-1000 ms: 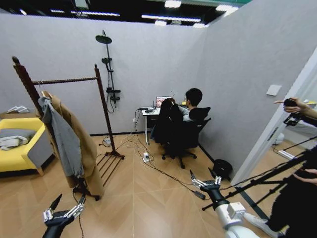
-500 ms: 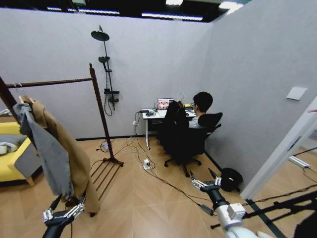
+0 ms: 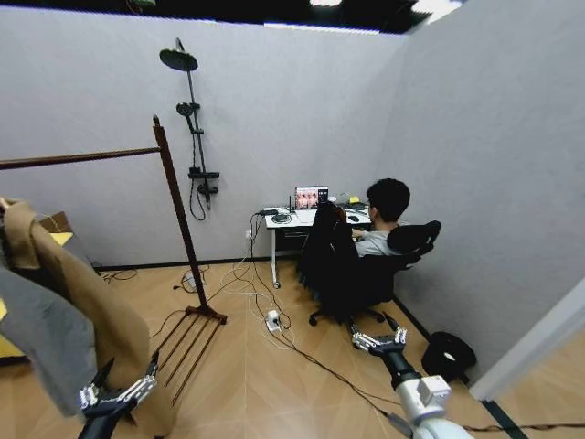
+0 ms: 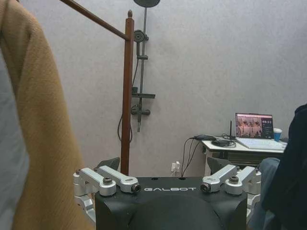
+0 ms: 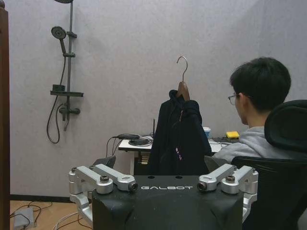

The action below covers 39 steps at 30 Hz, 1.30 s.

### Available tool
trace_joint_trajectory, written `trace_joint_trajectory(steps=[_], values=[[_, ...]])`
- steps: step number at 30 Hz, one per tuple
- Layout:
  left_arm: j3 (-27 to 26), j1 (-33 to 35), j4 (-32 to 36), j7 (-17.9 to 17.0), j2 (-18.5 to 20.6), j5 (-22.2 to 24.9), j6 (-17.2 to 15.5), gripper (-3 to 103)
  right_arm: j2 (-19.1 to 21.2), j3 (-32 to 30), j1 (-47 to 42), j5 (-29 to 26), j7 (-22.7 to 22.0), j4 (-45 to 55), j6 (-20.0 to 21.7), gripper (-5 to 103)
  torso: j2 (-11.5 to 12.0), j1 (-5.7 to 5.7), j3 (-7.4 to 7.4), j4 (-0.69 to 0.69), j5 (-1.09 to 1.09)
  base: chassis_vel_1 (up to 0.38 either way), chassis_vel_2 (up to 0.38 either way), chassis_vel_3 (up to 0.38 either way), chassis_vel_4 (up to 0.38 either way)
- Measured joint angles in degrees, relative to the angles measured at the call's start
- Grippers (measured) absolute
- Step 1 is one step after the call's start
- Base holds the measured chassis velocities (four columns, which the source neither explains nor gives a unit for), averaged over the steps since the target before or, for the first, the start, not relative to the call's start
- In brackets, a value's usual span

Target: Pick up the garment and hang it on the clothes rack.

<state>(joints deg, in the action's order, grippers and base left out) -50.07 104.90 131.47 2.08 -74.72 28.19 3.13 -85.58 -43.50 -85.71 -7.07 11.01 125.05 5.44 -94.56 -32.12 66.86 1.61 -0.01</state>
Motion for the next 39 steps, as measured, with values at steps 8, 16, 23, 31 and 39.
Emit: trace_joint_trajectory(steps=[8,16,23,31,39], values=[[0.0,0.0,0.0,0.0,0.0,0.0,0.0,100,0.02,0.25,0.38,0.37,0.02,-0.26,0.1,100,0.0,-0.01,0.0,0.01,0.01,-0.288,0.295,0.288,-0.29],[0.01,0.0,0.0,0.0,0.0,0.0,0.0,100,1.28,-0.38,1.86,0.26,-1.67,1.02,1.29,100,0.02,-0.07,0.02,0.0,0.01,-0.255,0.247,0.229,-0.208],[0.0,0.0,0.0,0.0,0.0,0.0,0.0,100,4.76,-2.3,5.75,-3.2,-7.31,3.29,7.44,100,0.01,-0.01,0.01,0.02,0.01,-0.039,0.027,0.01,-0.009],[0.0,0.02,0.0,-0.01,-0.01,0.0,0.01,100,13.31,-6.6,16.84,-12.3,-8.56,-1.11,15.39,100,-0.02,0.04,-0.01,0.02,0.03,0.035,-0.011,-0.02,0.017],[0.01,0.0,0.0,0.0,-0.01,0.0,0.01,100,29.18,-5.78,27.66,-23.17,3.2,-13.96,14.98,100,0.0,-0.03,0.01,0.02,0.03,0.0,0.0,0.0,0.0]])
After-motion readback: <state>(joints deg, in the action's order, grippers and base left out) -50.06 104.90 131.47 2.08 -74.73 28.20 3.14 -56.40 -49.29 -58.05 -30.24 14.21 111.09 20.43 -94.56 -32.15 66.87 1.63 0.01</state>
